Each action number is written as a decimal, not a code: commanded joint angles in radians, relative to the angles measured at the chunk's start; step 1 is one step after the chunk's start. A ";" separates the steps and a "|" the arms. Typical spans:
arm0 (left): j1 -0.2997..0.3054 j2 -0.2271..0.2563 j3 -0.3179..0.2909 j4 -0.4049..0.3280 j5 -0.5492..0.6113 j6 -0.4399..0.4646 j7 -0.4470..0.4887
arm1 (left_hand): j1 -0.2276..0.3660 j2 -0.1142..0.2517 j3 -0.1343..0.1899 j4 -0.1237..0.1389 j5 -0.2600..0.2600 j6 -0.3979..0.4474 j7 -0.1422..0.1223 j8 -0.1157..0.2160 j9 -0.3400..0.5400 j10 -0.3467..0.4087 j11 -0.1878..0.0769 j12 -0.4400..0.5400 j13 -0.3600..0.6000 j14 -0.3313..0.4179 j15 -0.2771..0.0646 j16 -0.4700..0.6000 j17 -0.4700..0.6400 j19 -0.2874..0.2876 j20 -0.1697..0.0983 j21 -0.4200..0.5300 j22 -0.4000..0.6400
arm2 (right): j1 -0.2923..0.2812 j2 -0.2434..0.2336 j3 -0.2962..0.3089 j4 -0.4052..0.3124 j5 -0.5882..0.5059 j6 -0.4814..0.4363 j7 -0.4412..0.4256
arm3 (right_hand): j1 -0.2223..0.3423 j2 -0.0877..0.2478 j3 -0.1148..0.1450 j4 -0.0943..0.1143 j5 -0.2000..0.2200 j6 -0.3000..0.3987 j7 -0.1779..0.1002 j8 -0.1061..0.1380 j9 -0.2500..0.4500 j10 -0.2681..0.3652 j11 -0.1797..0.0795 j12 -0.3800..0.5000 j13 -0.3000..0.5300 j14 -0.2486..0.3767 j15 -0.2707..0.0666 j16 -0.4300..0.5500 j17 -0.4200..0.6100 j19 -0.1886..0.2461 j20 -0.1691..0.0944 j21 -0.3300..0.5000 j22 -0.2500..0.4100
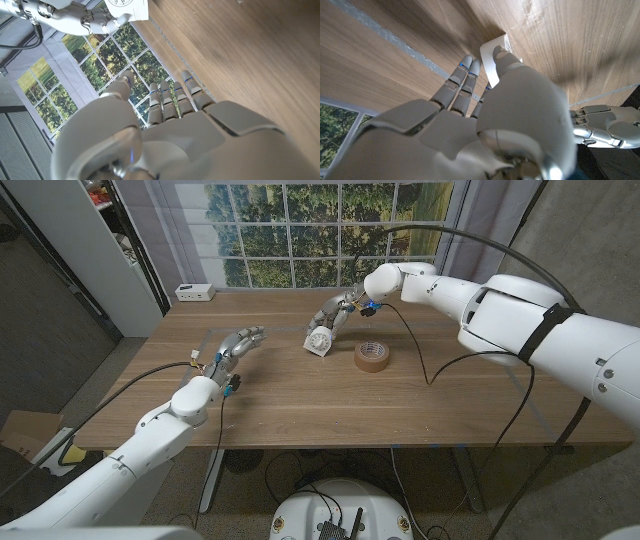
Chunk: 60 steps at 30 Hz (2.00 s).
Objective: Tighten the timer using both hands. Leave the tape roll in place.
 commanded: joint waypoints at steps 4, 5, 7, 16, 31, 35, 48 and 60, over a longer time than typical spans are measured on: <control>-0.019 -0.009 0.019 0.008 0.028 0.007 0.004 | 0.013 -0.001 -0.001 -0.004 0.005 0.006 -0.003 0.003 0.003 0.002 -0.002 0.003 0.005 0.006 -0.002 -0.001 0.002 0.006 0.001 -0.006 0.004 | -0.083 -0.072 0.057 -0.172 -0.017 -0.064 0.024 | -0.002 -0.011 -0.001 -0.003 -0.004 0.122 0.120 0.000 0.000 0.005 0.007 0.008 0.009 0.014 -0.180 -0.010 0.004 0.011 -0.042 0.009 0.002; -0.016 -0.007 0.018 0.000 0.030 0.021 0.012 | 0.013 -0.001 -0.002 -0.004 0.005 0.006 -0.004 0.003 0.003 0.001 0.000 0.002 0.005 0.006 -0.002 -0.001 0.002 0.007 0.001 -0.006 0.004 | -0.087 -0.075 0.057 -0.185 -0.023 -0.067 0.025 | -0.005 -0.012 -0.002 -0.003 -0.004 0.121 0.120 -0.001 0.000 0.006 0.009 0.009 0.010 0.015 -0.179 -0.012 0.003 0.011 -0.042 0.009 0.002; -0.012 -0.005 0.018 -0.007 0.033 0.029 0.018 | 0.014 -0.002 -0.002 -0.004 0.005 0.004 -0.001 0.002 0.003 0.001 -0.001 0.002 0.006 0.007 -0.003 0.000 0.002 0.007 0.001 -0.007 0.004 | -0.090 -0.074 0.056 -0.197 -0.036 -0.066 0.021 | -0.011 -0.016 -0.005 -0.001 -0.005 0.118 0.121 -0.003 0.000 0.000 0.013 0.007 0.012 0.014 -0.177 -0.016 0.002 0.011 -0.040 0.011 0.002; -0.004 0.007 0.023 -0.035 0.054 0.072 0.041 | 0.019 -0.001 -0.005 -0.003 0.004 0.004 -0.005 0.002 0.004 0.001 0.001 0.003 0.007 0.006 -0.003 -0.001 0.002 0.007 0.001 -0.011 0.004 | -0.079 -0.063 0.043 -0.221 -0.087 -0.039 0.021 | -0.040 -0.026 -0.016 0.002 -0.010 0.073 0.118 -0.037 -0.009 -0.079 0.010 -0.021 0.024 -0.028 -0.169 -0.051 0.000 -0.019 -0.019 0.007 0.004; 0.006 -0.010 0.030 -0.027 0.083 0.060 0.074 | 0.029 0.002 -0.007 -0.002 0.005 0.005 -0.015 0.001 0.005 0.003 -0.003 0.004 0.010 0.007 -0.006 0.000 0.003 0.005 0.004 -0.017 0.004 | -0.103 -0.191 0.049 -0.605 -0.249 -0.151 0.049 | -0.079 -0.021 -0.023 -0.008 -0.019 -0.113 0.114 -0.152 -0.050 -0.301 0.004 -0.125 0.031 -0.232 -0.116 -0.141 0.022 -0.103 0.015 -0.007 0.008; 0.008 -0.011 0.029 -0.026 0.088 0.055 0.078 | 0.031 0.004 -0.008 -0.002 0.005 0.006 -0.017 0.001 0.005 0.003 -0.005 0.004 0.011 0.006 -0.006 -0.001 0.003 0.004 0.010 -0.019 0.005 | -0.095 -0.185 0.043 -0.605 -0.277 -0.138 0.060 | -0.074 -0.024 -0.017 -0.021 -0.019 -0.170 0.115 -0.174 -0.063 -0.375 0.010 -0.165 0.020 -0.273 -0.071 -0.166 0.021 -0.122 0.028 -0.007 0.009; 0.034 -0.008 0.013 -0.037 0.092 0.046 0.094 | 0.035 0.011 -0.014 0.005 0.005 0.020 -0.036 0.005 0.006 -0.001 -0.010 0.003 0.014 0.001 -0.008 0.000 0.006 -0.003 0.034 -0.028 0.006 | -0.094 -0.184 0.039 -0.622 -0.323 -0.115 0.091 | -0.036 -0.032 -0.003 -0.046 -0.017 -0.288 0.115 -0.190 -0.084 -0.441 -0.011 -0.212 -0.010 -0.316 0.011 -0.211 -0.002 -0.144 0.048 -0.002 0.013; 0.060 0.000 -0.004 -0.049 0.089 0.034 0.097 | 0.037 0.014 -0.019 0.009 0.005 0.027 -0.045 0.006 0.007 -0.004 -0.019 0.002 0.016 -0.003 -0.007 0.001 0.008 -0.006 0.046 -0.033 0.008 | -0.107 -0.168 0.022 -0.638 -0.379 -0.159 0.094 | -0.023 -0.028 -0.001 -0.042 -0.017 -0.354 0.115 -0.190 -0.094 -0.484 -0.014 -0.235 -0.026 -0.289 0.015 -0.212 -0.012 -0.129 0.054 0.014 0.016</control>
